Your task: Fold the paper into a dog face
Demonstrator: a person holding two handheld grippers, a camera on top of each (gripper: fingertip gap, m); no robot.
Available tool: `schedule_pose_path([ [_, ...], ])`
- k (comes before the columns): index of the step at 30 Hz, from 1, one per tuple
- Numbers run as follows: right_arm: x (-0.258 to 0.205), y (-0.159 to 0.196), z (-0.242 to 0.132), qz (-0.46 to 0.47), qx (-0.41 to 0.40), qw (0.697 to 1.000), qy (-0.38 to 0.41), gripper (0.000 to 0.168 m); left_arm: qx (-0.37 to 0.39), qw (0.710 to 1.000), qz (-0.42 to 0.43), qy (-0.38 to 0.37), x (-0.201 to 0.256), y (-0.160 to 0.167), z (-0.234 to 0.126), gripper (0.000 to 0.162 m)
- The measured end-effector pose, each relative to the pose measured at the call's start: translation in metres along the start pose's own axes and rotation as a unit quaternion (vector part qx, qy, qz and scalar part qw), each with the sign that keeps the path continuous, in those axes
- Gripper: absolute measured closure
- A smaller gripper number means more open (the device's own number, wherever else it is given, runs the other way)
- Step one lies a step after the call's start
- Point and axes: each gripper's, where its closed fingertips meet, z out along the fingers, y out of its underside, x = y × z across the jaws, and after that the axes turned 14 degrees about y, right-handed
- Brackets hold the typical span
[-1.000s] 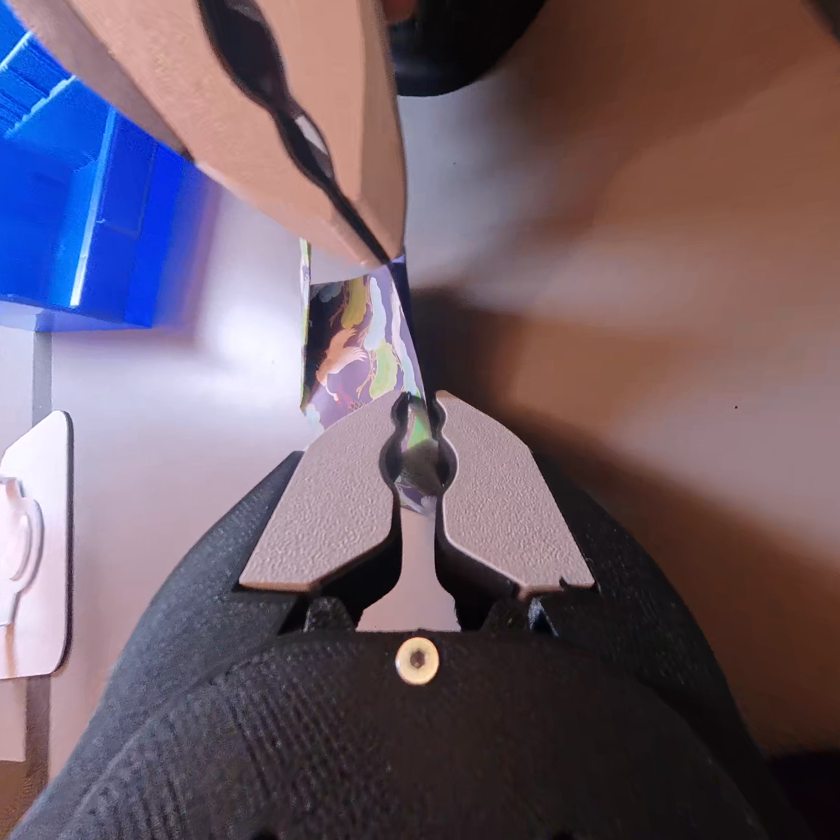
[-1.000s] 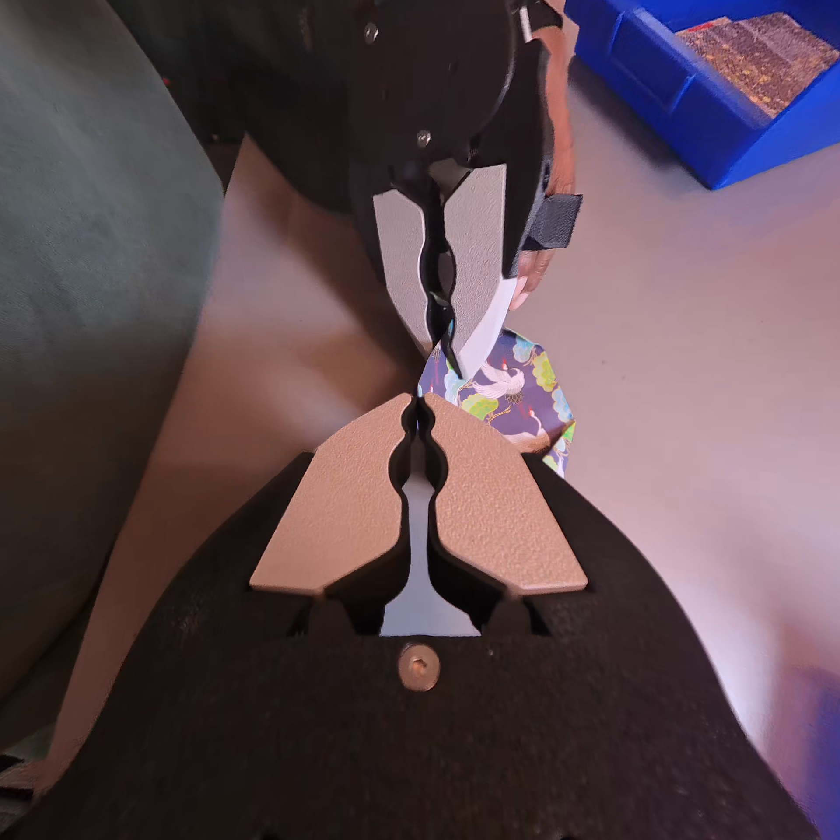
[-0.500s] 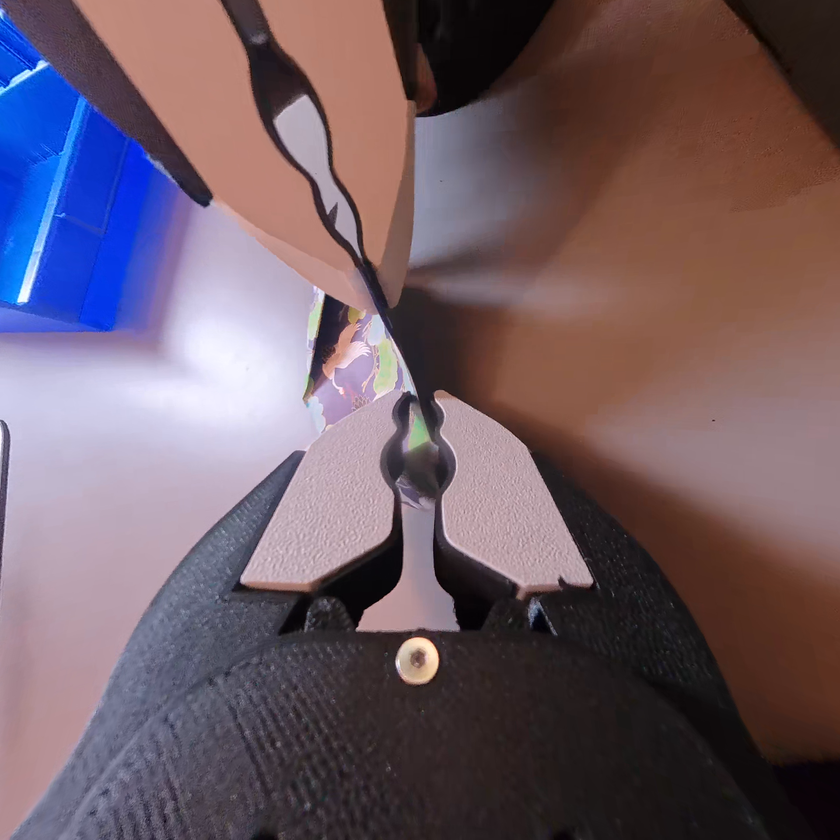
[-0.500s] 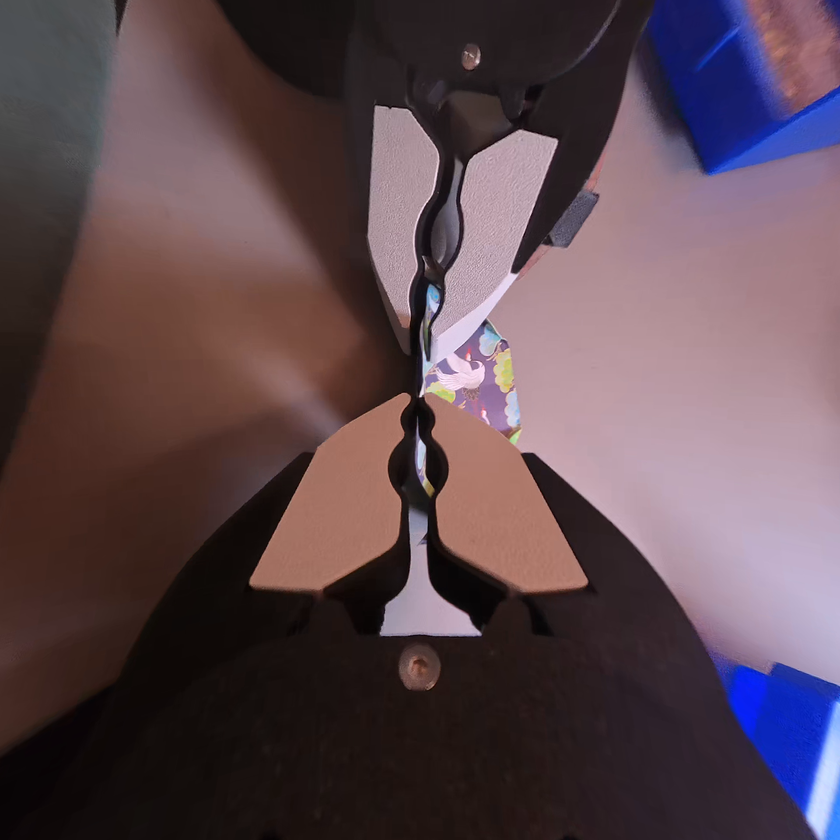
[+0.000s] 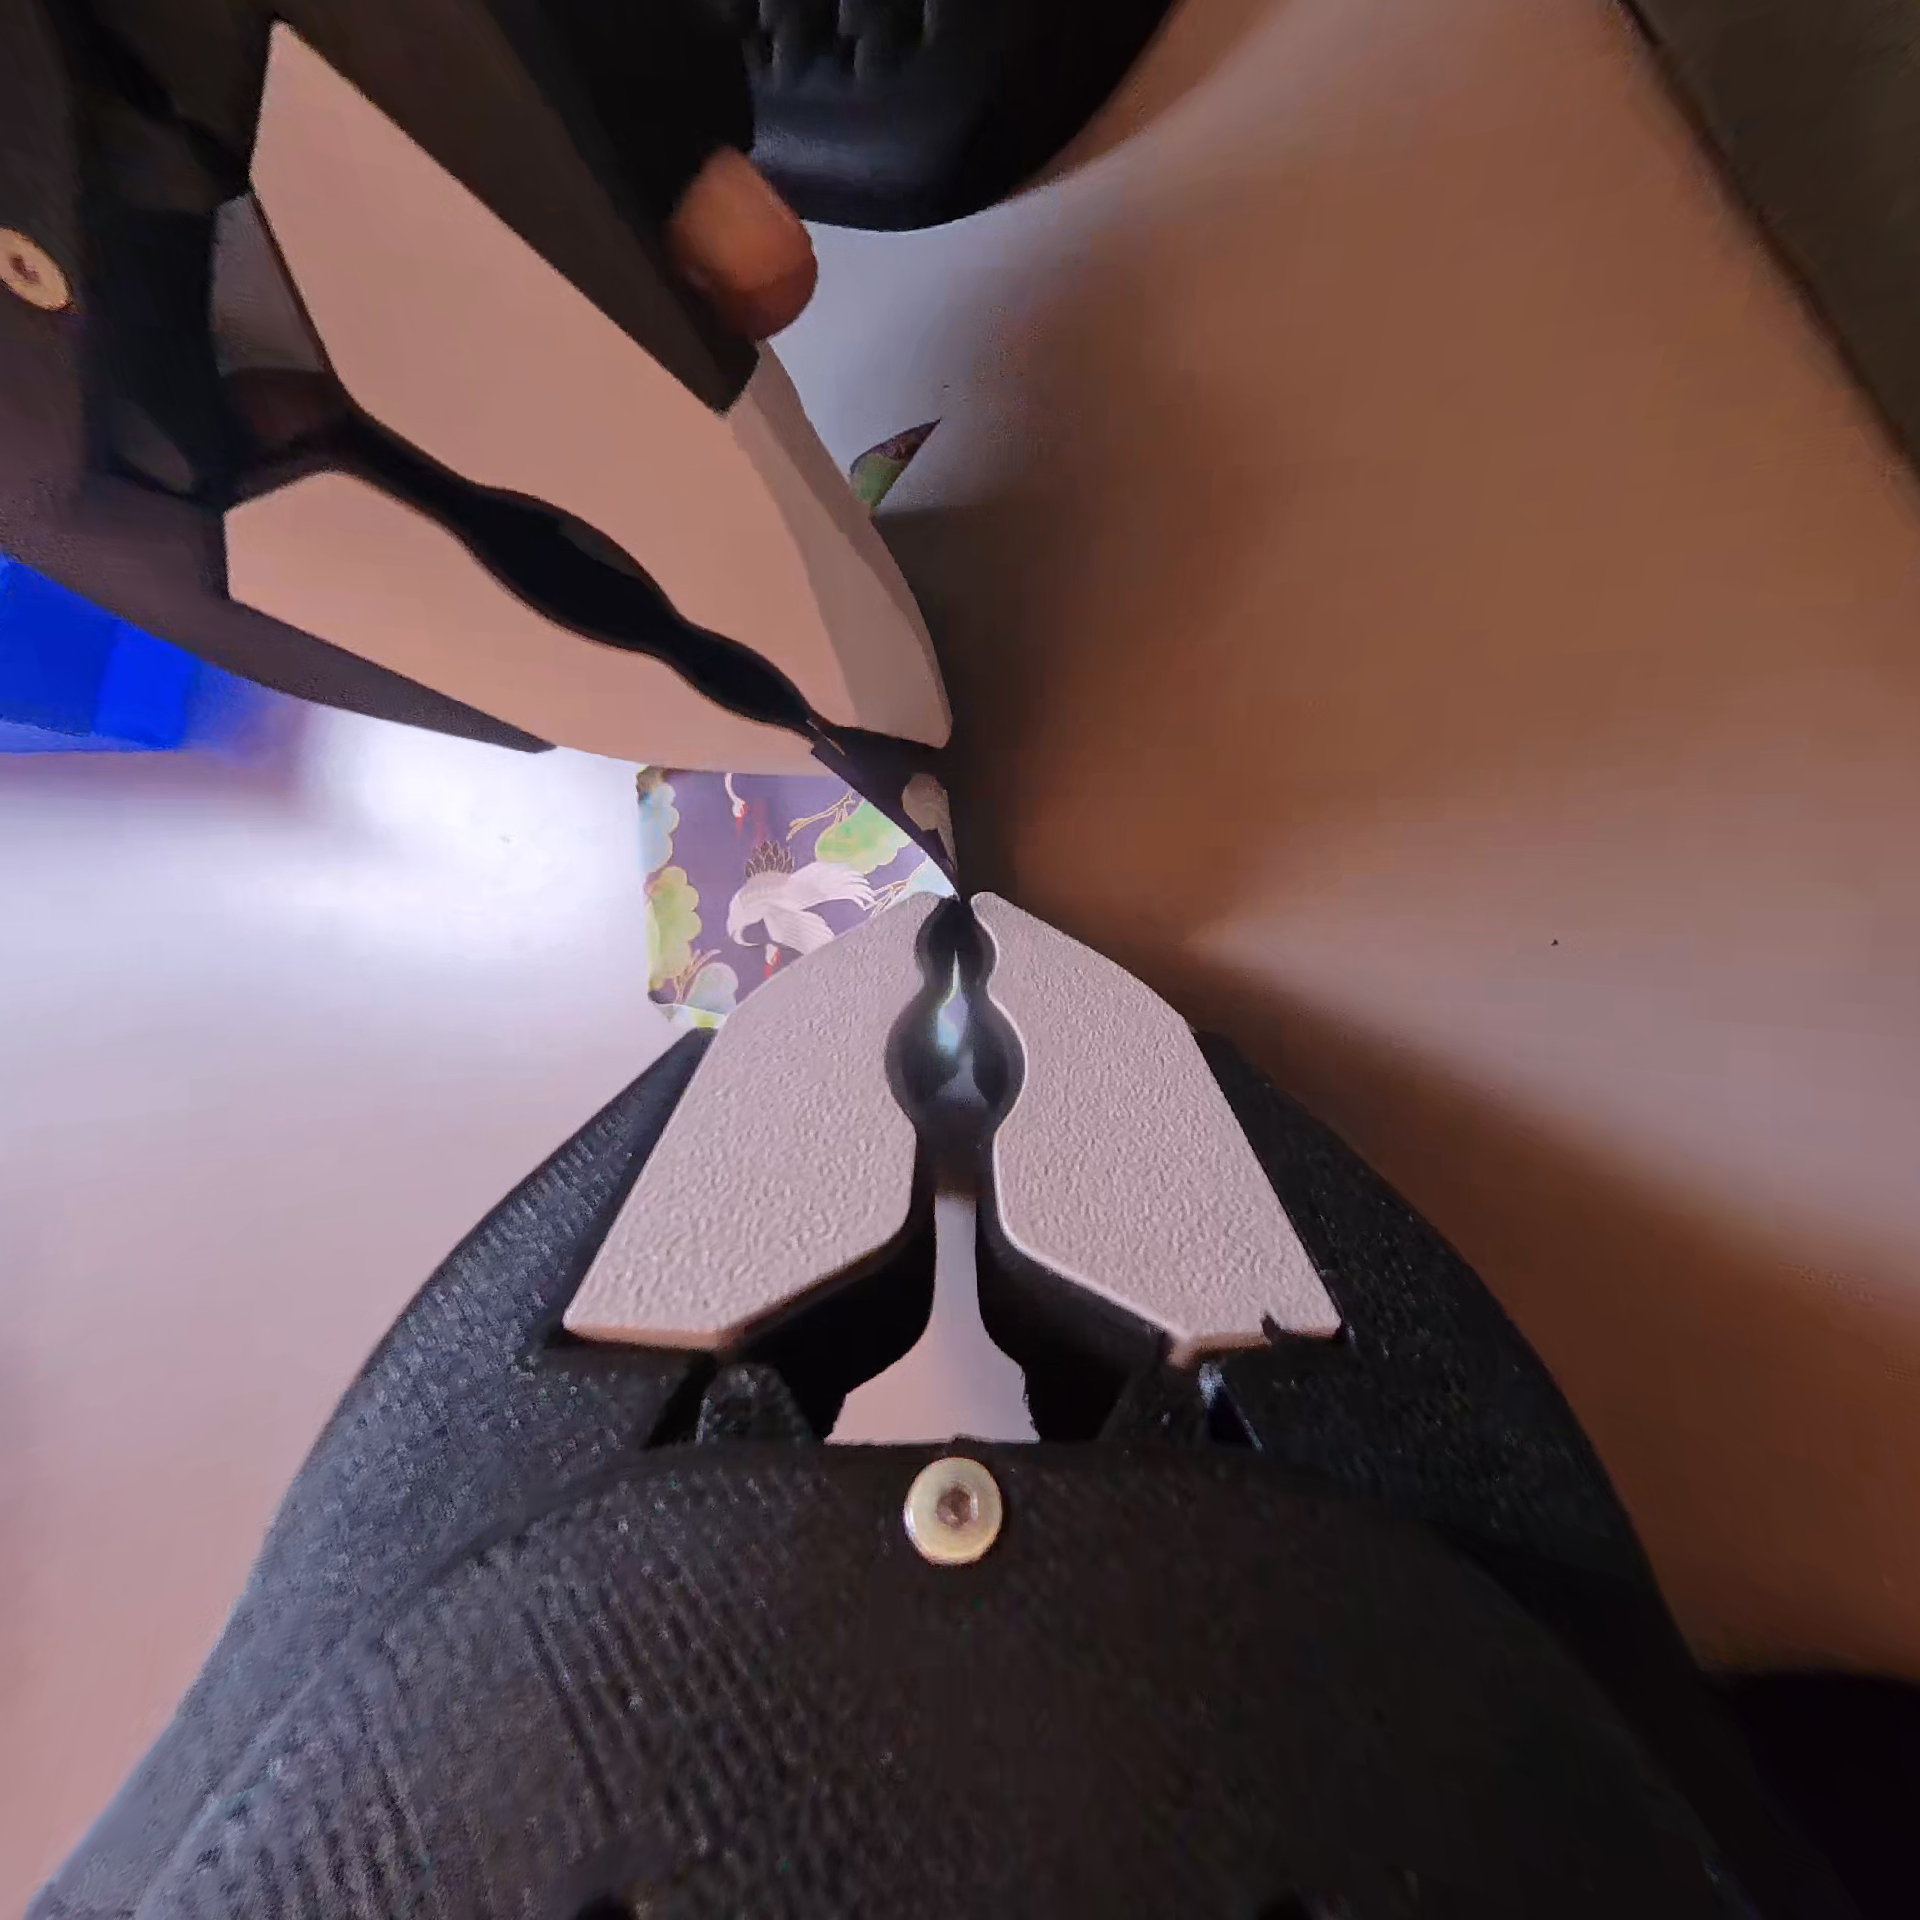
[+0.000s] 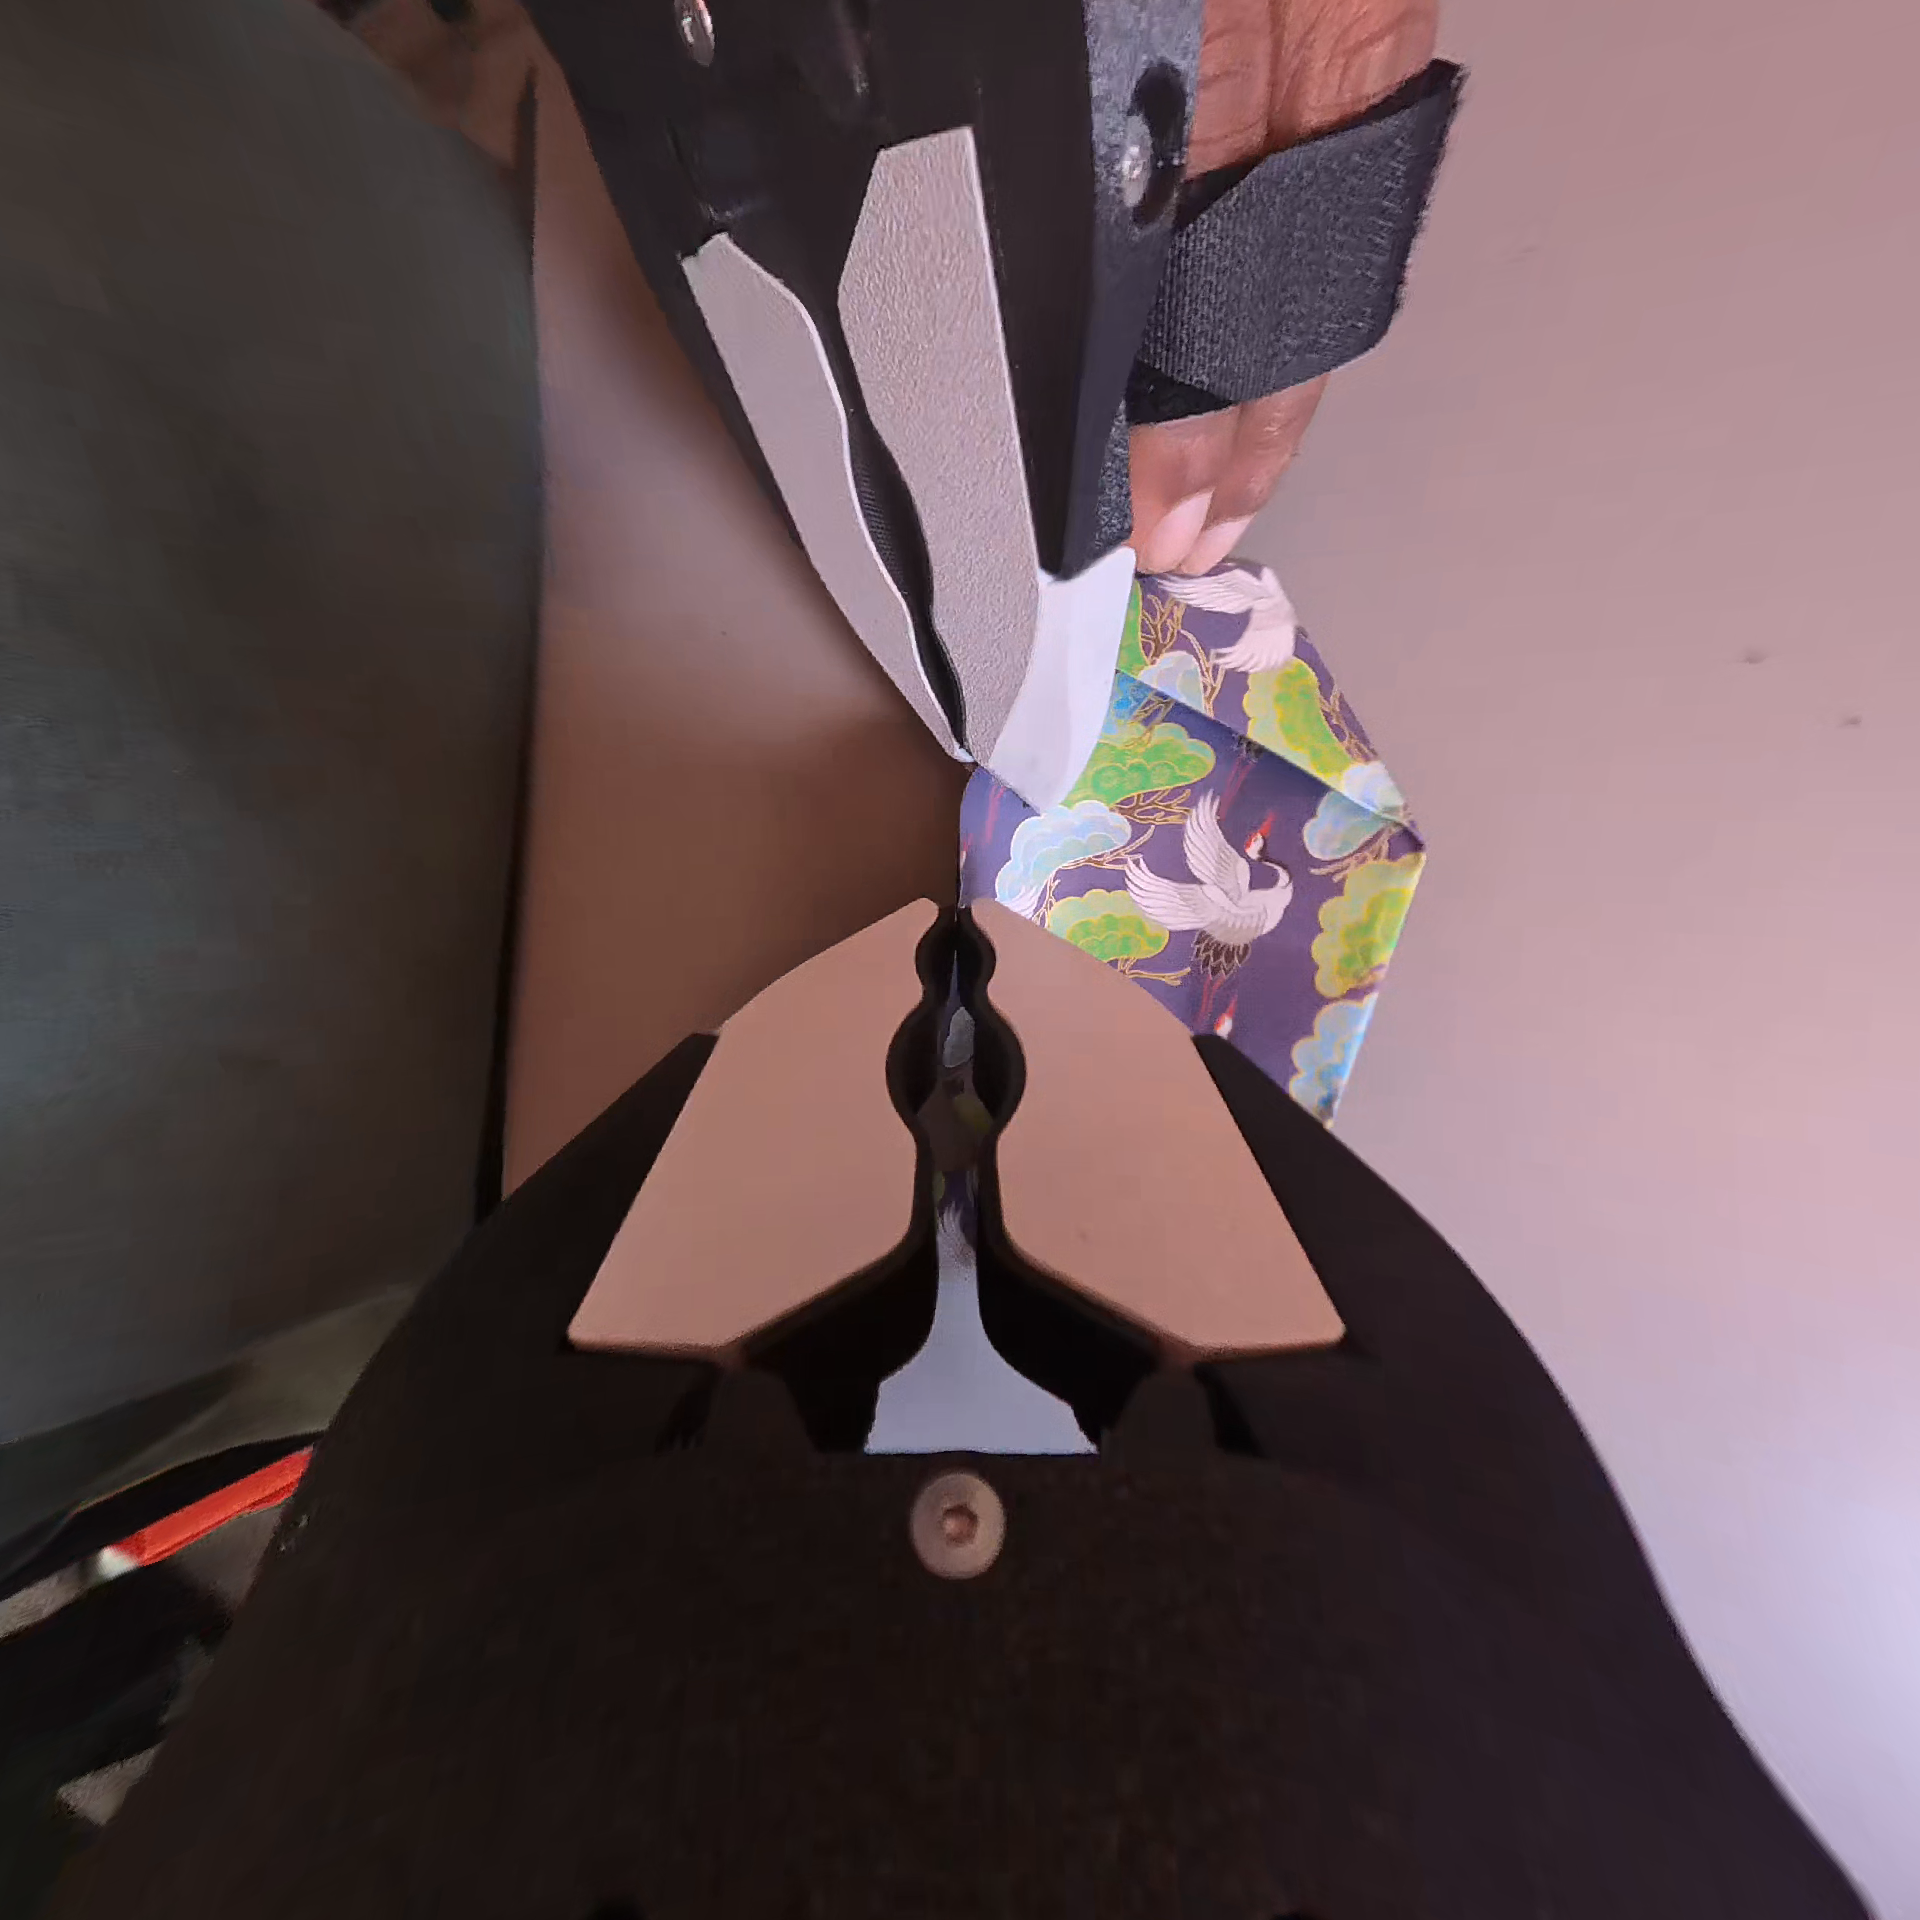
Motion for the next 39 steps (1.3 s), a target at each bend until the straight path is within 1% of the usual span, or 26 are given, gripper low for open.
schedule_pose_path([
  [5, 0.006, -0.002, 0.002, -0.016, 0.007, 1.000, -0.007, 0.162, 0.004, 1.000, -0.002, 0.009, 0.001, 0.001, 0.001, 0.162],
  [7, 0.008, -0.003, 0.003, 0.004, 0.010, 1.000, -0.016, 0.165, 0.006, 1.000, -0.002, 0.011, 0.001, 0.001, 0.001, 0.162],
  [10, 0.009, 0.002, 0.008, 0.050, -0.011, 0.998, -0.033, 0.168, 0.007, 1.000, -0.001, 0.012, 0.001, 0.001, 0.001, 0.162],
  [12, 0.010, 0.005, 0.011, 0.061, -0.023, 0.997, -0.030, 0.168, 0.005, 1.000, 0.004, 0.011, 0.002, 0.001, 0.000, 0.161],
  [15, 0.012, 0.005, 0.012, 0.074, -0.031, 0.996, -0.028, 0.168, 0.019, 1.000, 0.000, 0.000, -0.001, -0.005, -0.006, 0.153],
  [18, 0.013, 0.005, 0.014, 0.081, -0.037, 0.996, -0.029, 0.168, 0.033, 0.999, -0.007, -0.006, -0.002, -0.012, -0.007, 0.153],
  [20, 0.013, 0.005, 0.014, 0.085, -0.037, 0.995, -0.033, 0.168, 0.019, 1.000, -0.012, -0.010, -0.003, -0.009, -0.003, 0.154],
  [21, 0.013, 0.005, 0.014, 0.085, -0.037, 0.995, -0.033, 0.168, 0.008, 1.000, -0.017, -0.014, -0.004, -0.006, -0.001, 0.155],
  [23, 0.012, 0.005, 0.014, 0.078, -0.037, 0.996, -0.028, 0.168, 0.000, 1.000, -0.019, -0.003, -0.001, -0.005, 0.003, 0.162],
  [26, 0.012, 0.005, 0.014, 0.061, -0.036, 0.997, -0.013, 0.168, -0.020, 1.000, -0.016, -0.008, -0.001, -0.003, 0.005, 0.162],
  [31, 0.012, 0.005, 0.014, 0.030, -0.033, 0.999, 0.009, 0.168, -0.011, 0.999, -0.039, -0.004, -0.003, -0.002, 0.002, 0.162],
  [37, 0.012, 0.005, 0.014, 0.010, -0.034, 0.999, 0.022, 0.167, -0.026, 0.999, -0.046, -0.003, -0.003, 0.001, 0.003, 0.162],
  [39, 0.015, 0.004, 0.012, 0.012, -0.029, 0.999, 0.031, 0.163, -0.026, 0.998, -0.051, -0.002, -0.002, 0.001, 0.003, 0.162],
])
